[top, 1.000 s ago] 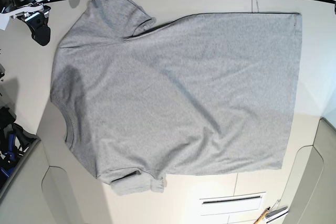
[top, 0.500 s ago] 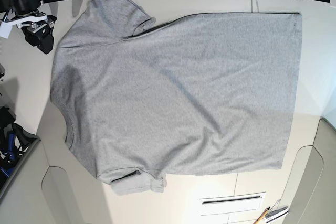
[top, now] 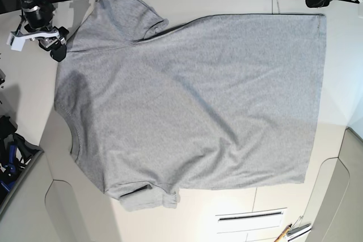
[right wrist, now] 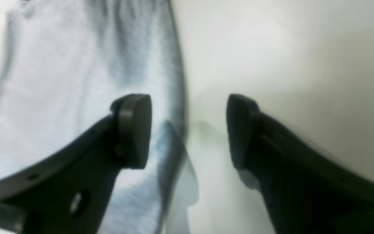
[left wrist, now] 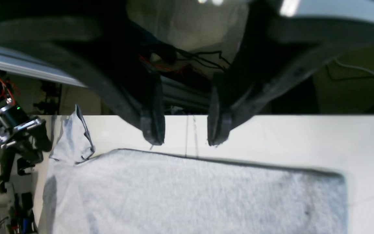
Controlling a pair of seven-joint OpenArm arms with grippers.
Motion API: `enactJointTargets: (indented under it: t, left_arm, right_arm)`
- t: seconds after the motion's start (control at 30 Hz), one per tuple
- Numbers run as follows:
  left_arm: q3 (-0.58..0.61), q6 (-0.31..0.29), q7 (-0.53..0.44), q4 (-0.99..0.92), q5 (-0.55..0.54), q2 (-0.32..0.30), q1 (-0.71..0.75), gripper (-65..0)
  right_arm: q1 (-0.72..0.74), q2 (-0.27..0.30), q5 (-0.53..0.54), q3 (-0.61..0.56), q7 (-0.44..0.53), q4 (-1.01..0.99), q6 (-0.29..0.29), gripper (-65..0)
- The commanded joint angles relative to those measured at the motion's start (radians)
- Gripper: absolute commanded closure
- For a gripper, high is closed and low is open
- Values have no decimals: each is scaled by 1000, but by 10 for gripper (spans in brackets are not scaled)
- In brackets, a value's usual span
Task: Fold the T-shirt properly
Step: 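Grasp the shirt's shoulder and hem corners with both grippers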
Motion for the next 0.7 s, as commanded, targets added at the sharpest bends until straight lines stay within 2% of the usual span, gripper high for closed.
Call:
enactJointTargets:
  t: [0.0, 0.37, 0.43, 0.53, 0.57, 0.67]
  left_arm:
    - [-10, -9, -10, 11, -26, -14, 12, -256]
    - [-10, -9, -11, 11, -26, -19, 12, -256]
    - [-10, -9, -12, 11, -26, -19, 12, -256]
    - [-13, -9, -28, 11, -26, -22, 9, -256]
    - [-19, -9, -27, 11, -26, -22, 3, -256]
    - [-52, -9, -26, 11, -26, -22, -28, -256]
  right_arm:
    - [4, 11, 8, -4, -8, 5, 11, -365]
    - [13, 10, -27, -143, -30, 5, 18, -349]
    - [13, 11, -29, -143, -29, 5, 18, -260]
    - [13, 11, -47, -142, -27, 5, 18, -43]
    - [13, 10, -51, -142, -27, 5, 18, 0]
    - [13, 11, -73, -142, -30, 5, 18, 0]
